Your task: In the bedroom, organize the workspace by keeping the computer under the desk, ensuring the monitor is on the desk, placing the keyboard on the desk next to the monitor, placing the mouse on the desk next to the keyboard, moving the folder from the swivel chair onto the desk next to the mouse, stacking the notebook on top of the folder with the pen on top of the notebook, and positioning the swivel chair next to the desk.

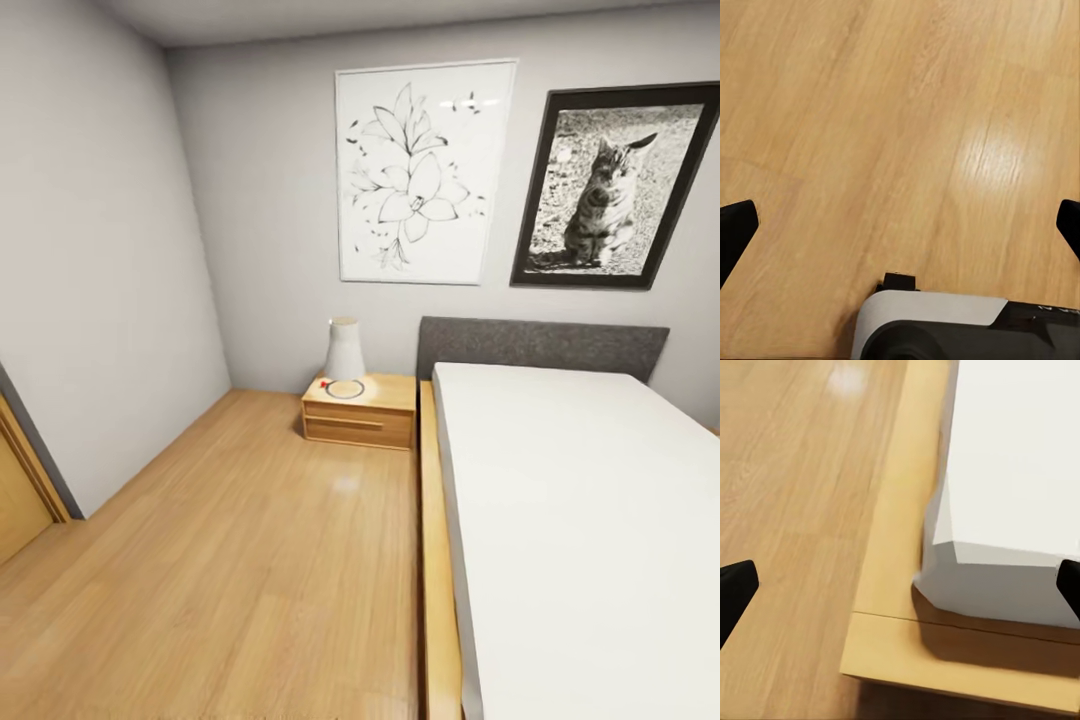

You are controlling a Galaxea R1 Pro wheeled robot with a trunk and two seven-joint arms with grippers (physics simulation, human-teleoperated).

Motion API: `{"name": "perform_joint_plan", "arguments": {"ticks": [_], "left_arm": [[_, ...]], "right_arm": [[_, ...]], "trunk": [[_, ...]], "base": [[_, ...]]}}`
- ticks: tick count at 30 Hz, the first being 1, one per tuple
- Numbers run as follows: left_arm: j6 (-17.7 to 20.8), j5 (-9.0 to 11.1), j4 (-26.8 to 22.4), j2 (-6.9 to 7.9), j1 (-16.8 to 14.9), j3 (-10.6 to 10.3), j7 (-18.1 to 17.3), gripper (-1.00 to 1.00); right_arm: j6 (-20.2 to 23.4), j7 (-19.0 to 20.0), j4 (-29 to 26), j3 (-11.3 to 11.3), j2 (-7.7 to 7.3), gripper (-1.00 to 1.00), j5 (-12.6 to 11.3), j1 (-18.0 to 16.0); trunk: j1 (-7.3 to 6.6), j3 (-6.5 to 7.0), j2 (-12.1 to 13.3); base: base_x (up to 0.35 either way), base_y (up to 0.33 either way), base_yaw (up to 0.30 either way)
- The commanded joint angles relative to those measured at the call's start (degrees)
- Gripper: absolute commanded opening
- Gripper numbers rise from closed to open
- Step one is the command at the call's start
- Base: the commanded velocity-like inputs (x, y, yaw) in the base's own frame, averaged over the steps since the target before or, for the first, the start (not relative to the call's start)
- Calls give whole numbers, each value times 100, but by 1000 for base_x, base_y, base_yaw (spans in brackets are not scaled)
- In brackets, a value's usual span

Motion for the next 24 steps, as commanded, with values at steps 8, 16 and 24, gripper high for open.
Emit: {"name": "perform_joint_plan", "arguments": {"ticks": [8, 16, 24], "left_arm": [[-16, 31, 4, -1, -3, 0, 4, 100], [-17, 98, 4, -1, -3, 0, 0, 100], [-16, 120, 4, -1, -3, 0, -1, 100]], "right_arm": [[-15, -14, 1, 4, 0, 100, 2, -2], [-15, -14, 1, 4, 0, 100, 6, -2], [-15, -14, 1, 4, 0, 100, 4, -2]], "trunk": [[0, -31, -4], [0, -55, -4], [0, -80, -4]], "base": [[-5, 0, 277], [-1, 0, 277], [0, 0, 277]]}}
